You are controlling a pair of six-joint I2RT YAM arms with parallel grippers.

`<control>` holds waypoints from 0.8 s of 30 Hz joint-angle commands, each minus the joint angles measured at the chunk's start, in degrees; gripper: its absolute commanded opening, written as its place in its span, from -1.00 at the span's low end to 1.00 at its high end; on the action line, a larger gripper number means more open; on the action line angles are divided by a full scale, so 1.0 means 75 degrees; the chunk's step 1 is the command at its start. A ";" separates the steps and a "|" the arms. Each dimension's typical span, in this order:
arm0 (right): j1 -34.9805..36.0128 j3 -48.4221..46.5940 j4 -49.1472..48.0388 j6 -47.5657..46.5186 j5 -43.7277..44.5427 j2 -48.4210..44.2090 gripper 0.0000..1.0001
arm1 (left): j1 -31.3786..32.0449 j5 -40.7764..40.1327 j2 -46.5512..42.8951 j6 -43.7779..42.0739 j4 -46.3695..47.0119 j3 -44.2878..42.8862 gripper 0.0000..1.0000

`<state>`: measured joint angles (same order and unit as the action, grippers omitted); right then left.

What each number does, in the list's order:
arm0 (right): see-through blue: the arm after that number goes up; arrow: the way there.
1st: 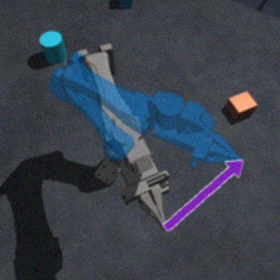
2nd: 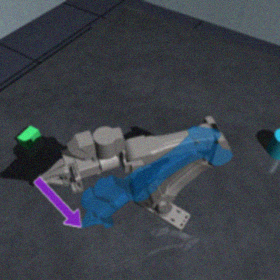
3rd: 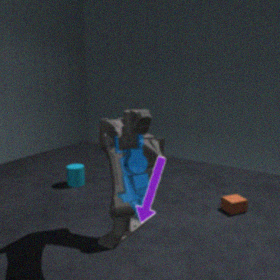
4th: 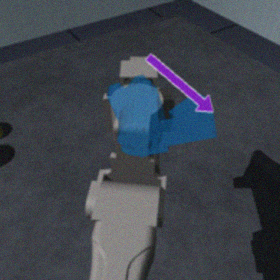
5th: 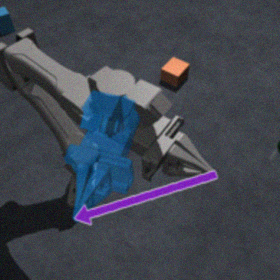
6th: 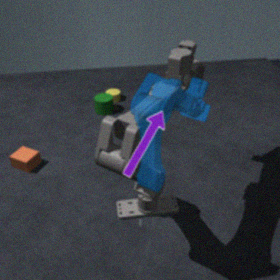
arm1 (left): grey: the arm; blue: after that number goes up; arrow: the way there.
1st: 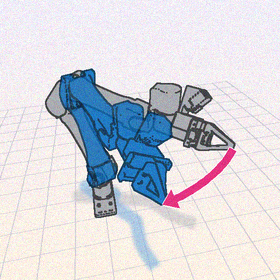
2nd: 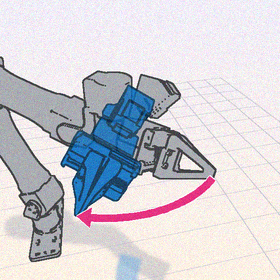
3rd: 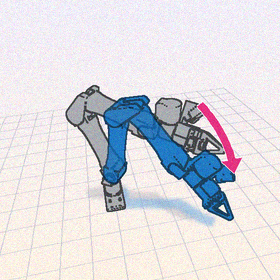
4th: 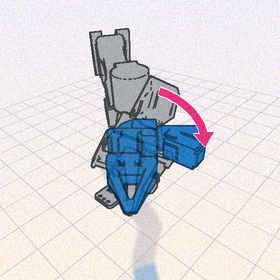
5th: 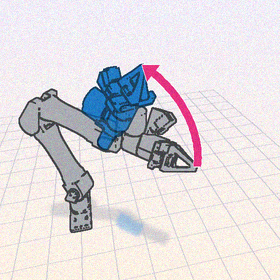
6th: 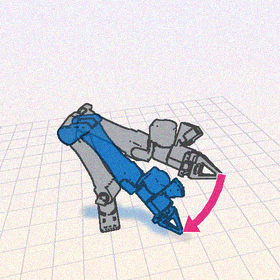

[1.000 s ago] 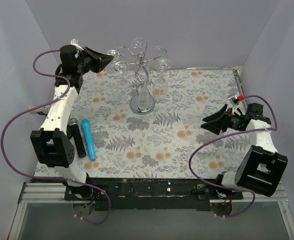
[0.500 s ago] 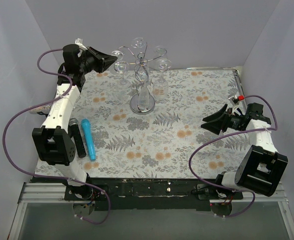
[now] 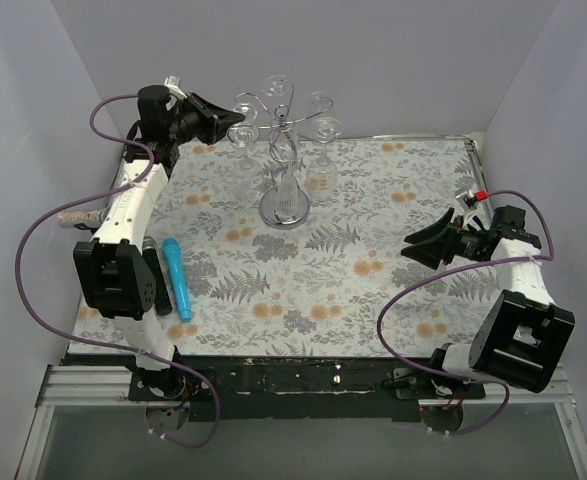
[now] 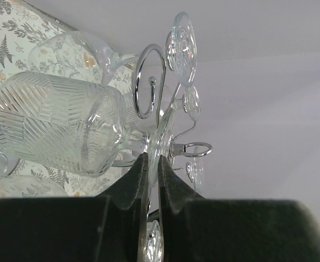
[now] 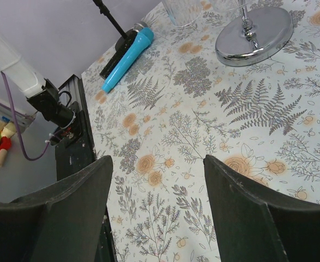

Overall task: Place the wine glass upside down on the wine glass rack
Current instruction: Turn the wine glass upside down at the wine rack.

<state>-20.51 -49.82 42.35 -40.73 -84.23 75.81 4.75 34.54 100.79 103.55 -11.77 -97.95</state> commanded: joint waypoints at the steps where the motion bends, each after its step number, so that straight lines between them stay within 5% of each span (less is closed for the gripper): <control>1: -0.0019 -0.0271 0.0119 -0.0136 -0.0641 -0.0042 0.52 | 0.0116 0.0281 -0.0104 0.0022 0.0386 -0.0638 -1.00; 24: -0.0019 -0.0259 0.0119 -0.0136 -0.0653 -0.0018 0.52 | 0.0222 0.0304 0.0693 0.0197 0.0351 -0.1588 -1.00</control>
<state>-20.51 -49.82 42.48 -40.73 -84.23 75.81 6.28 35.83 106.94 104.36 -12.03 -106.13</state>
